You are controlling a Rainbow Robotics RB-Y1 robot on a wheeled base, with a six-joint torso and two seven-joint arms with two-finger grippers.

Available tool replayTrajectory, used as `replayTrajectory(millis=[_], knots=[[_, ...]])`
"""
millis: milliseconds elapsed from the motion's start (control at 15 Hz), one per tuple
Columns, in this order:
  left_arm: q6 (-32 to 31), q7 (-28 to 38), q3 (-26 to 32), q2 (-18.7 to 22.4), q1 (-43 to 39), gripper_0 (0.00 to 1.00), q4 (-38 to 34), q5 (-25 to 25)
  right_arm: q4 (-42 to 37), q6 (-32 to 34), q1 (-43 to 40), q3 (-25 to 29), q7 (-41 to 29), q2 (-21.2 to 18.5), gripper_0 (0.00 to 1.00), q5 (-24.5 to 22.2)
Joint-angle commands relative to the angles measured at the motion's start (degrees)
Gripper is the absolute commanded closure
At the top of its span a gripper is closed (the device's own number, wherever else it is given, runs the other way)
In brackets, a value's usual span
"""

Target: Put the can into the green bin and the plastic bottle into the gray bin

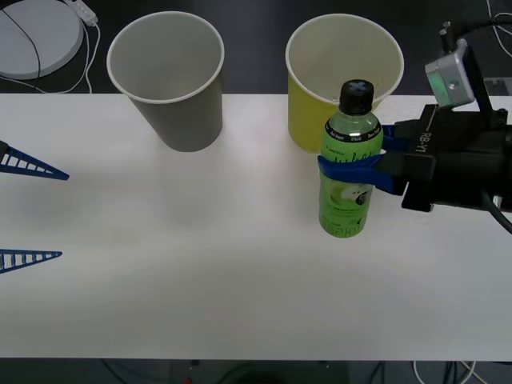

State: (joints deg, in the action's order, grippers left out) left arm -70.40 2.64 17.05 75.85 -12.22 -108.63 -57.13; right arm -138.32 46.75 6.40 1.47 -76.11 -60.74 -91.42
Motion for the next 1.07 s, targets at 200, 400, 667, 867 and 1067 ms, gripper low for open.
replayTrajectory(millis=[200,400,667,867,1067], knots=[[0.0,0.0,0.0,0.0,0.0,0.0,0.0,0.0,5.95,1.41,11.27,-6.83,-0.62,0.01,1.0,0.01],[0.0,0.0,0.0,0.0,0.0,0.0,0.0,0.0,8.15,6.77,18.04,-7.62,-3.96,0.98,1.0,-0.34],[0.0,0.0,0.0,0.0,0.0,0.0,0.0,0.0,14.39,19.08,27.88,-7.71,-4.05,4.84,1.0,-0.69],[0.0,0.0,0.0,0.0,0.0,0.0,0.0,0.0,19.14,27.52,34.65,-7.71,-4.13,10.29,1.0,-2.27],[0.0,0.0,0.0,0.0,0.0,0.0,0.0,0.0,22.21,31.74,39.92,-9.82,-4.22,14.69,1.0,-6.31]])
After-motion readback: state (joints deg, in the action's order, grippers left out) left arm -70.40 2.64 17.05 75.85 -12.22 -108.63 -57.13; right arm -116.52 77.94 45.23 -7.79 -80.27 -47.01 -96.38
